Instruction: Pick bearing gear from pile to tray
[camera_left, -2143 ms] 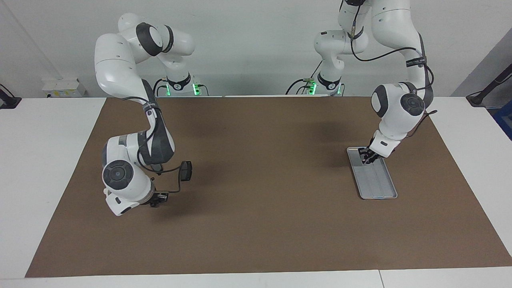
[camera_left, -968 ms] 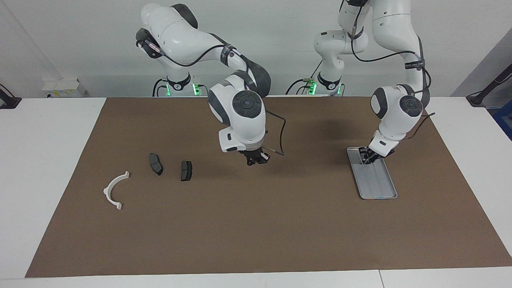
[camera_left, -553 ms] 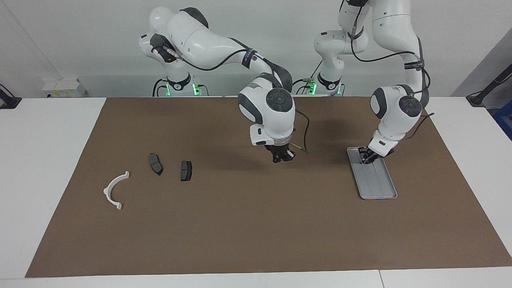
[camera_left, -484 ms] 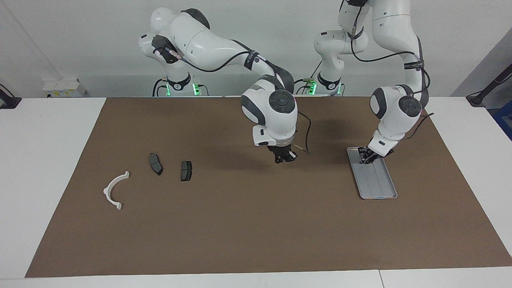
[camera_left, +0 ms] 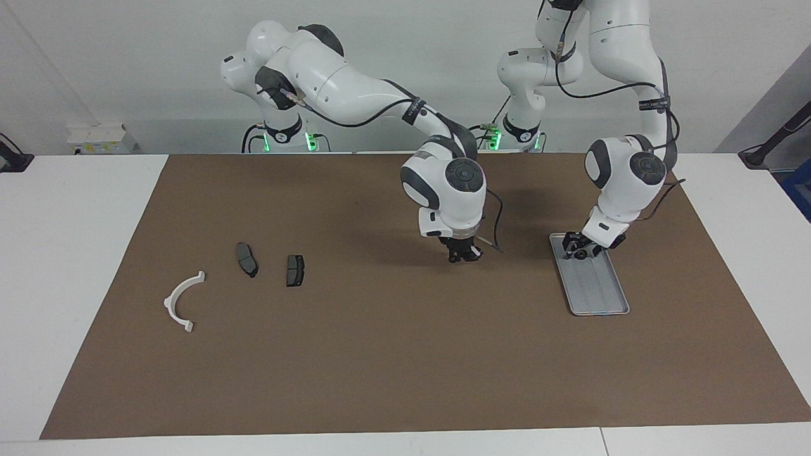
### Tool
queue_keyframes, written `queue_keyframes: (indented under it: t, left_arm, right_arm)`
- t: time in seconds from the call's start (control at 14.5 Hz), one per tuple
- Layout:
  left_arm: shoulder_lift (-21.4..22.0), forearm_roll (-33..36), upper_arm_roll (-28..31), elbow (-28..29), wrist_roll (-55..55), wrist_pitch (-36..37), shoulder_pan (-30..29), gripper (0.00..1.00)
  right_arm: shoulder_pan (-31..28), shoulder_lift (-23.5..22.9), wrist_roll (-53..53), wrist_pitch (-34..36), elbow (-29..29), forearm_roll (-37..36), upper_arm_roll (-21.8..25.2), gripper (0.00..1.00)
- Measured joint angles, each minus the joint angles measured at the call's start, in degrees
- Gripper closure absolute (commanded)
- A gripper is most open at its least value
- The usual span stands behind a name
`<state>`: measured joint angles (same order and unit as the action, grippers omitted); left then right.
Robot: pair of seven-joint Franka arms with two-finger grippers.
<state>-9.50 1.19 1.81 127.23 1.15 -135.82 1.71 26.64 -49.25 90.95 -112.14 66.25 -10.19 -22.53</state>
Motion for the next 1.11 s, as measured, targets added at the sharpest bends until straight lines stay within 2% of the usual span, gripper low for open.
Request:
queue_keyframes:
  t: [0.35, 0.41, 0.48, 0.55, 0.62, 0.9, 1.11]
  left_arm:
    - [0.4, -4.2, -0.2, -3.3, -0.2, 0.8, 0.0, 0.0]
    - [0.5, -4.6, -0.3, -4.7, -0.8, 2.1, 0.0, 0.0]
    - [0.5, -4.8, -0.5, -6.2, -2.0, 3.7, 0.1, 0.0]
    - [0.5, -4.8, -0.8, -7.6, -3.6, 5.2, 0.4, 0.0]
    - [0.5, -4.8, -1.0, -9.0, -5.4, 6.7, 0.9, 0.0]
    - [0.7, -4.8, -1.3, -13.3, -10.5, 13.0, 3.4, 0.0]
    - [0.7, -4.9, -1.4, -16.3, -13.1, 16.8, 4.2, 0.0]
  right_arm:
    - [0.6, -1.2, 0.1, -1.4, -0.1, 0.0, 0.8, 0.89]
    - [0.6, -1.2, 0.1, -1.5, -0.1, 0.0, 0.8, 0.84]
    - [0.6, -1.2, 0.1, -1.6, -0.1, 0.0, 0.8, 0.58]
    - [0.6, -1.2, 0.1, -1.6, -0.1, 0.0, 0.8, 0.17]
    - [0.6, -1.2, 0.1, -1.7, -0.1, 0.0, 0.9, 0.0]
    - [0.1, -0.8, 0.1, -1.8, -1.0, 0.0, 1.2, 0.0]
    - [-1.9, 2.0, -1.2, -1.4, -1.8, 0.0, 1.3, 0.0]
